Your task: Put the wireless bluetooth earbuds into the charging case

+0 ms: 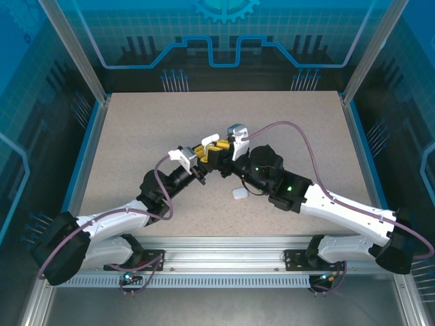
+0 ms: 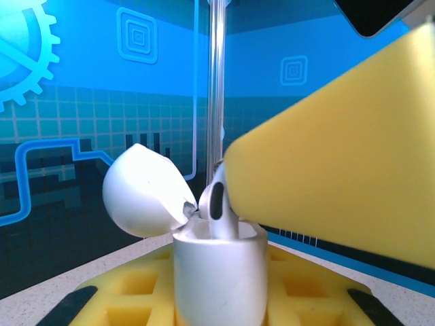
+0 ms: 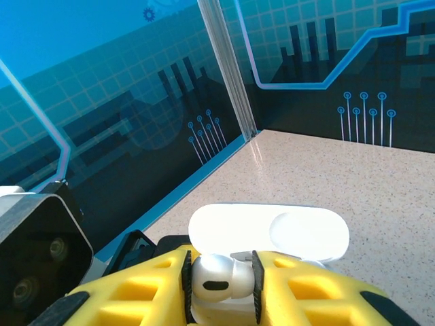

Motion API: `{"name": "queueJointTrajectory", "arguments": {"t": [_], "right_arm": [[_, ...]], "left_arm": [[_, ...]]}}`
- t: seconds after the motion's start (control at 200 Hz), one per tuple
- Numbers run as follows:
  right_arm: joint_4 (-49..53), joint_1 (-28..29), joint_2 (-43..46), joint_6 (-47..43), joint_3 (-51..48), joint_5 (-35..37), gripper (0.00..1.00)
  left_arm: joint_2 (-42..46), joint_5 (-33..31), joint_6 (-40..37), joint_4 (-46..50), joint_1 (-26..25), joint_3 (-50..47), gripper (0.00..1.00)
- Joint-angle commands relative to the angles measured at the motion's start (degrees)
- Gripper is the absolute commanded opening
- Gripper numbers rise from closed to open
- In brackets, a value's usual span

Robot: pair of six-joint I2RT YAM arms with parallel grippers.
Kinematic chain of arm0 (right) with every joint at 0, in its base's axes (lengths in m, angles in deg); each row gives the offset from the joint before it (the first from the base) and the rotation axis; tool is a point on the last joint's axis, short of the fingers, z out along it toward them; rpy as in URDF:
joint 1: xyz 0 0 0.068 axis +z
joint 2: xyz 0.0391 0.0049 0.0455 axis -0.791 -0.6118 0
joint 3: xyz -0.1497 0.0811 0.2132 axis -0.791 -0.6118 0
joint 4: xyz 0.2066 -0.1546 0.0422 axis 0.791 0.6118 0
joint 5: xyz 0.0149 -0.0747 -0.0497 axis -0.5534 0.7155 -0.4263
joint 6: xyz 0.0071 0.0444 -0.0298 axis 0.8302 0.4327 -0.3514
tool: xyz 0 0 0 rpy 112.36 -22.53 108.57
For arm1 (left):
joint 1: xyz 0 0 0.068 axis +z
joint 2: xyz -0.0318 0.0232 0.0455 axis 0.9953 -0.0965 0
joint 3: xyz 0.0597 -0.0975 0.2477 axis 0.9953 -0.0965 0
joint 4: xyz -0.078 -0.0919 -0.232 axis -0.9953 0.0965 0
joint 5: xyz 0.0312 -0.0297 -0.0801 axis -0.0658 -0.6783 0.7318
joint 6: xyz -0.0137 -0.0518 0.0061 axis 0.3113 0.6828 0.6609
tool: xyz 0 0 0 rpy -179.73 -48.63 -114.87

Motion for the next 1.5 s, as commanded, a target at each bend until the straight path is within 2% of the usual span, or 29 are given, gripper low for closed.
{"name": "queueJointTrajectory", "arguments": {"t": [0.0,0.46,0.835,0.966,1.116,1.166,1.216,1.311,1.426,1.496], "right_arm": [[0.32,0.38,1.54,0.75,-1.00,2.17,0.31],[1.99,-0.12,1.43,0.73,1.15,-0.37,0.47],[3.70,-0.42,4.76,0.90,2.76,-1.14,0.57],[6.70,-0.54,5.95,0.22,5.09,-2.08,0.63],[12.76,-1.74,6.68,-0.82,8.50,-4.23,0.75],[16.39,-2.94,6.62,-1.43,10.03,-5.69,0.79],[19.84,-4.85,6.53,-1.87,11.10,-7.91,0.89],[24.91,-10.62,6.65,-2.04,11.71,-16.57,1.00],[25.69,-17.71,6.71,-1.06,9.75,-30.10,1.00],[25.62,-20.13,6.79,-0.97,8.65,-34.76,1.00]], "left_arm": [[0.02,-1.14,0.68,-5.13,-0.44,0.96,0.09],[-1.51,-0.69,1.11,-5.86,-0.46,1.09,0.10],[-1.54,-0.84,1.10,-5.96,-0.39,0.66,0.10],[-1.73,-0.79,1.04,-5.78,-0.45,0.59,0.10],[-1.60,-0.66,1.37,-5.94,-0.43,0.22,0.10],[-1.24,-0.54,1.47,-5.61,-0.46,0.12,0.10],[-0.79,-0.43,1.48,-5.06,-0.45,-0.09,0.10],[0.57,-0.14,1.61,-4.64,-0.46,-1.04,0.10],[2.81,1.82,3.20,-4.46,-0.33,-2.94,0.11],[4.43,4.06,4.29,-3.83,-0.23,-3.63,0.12]]}}
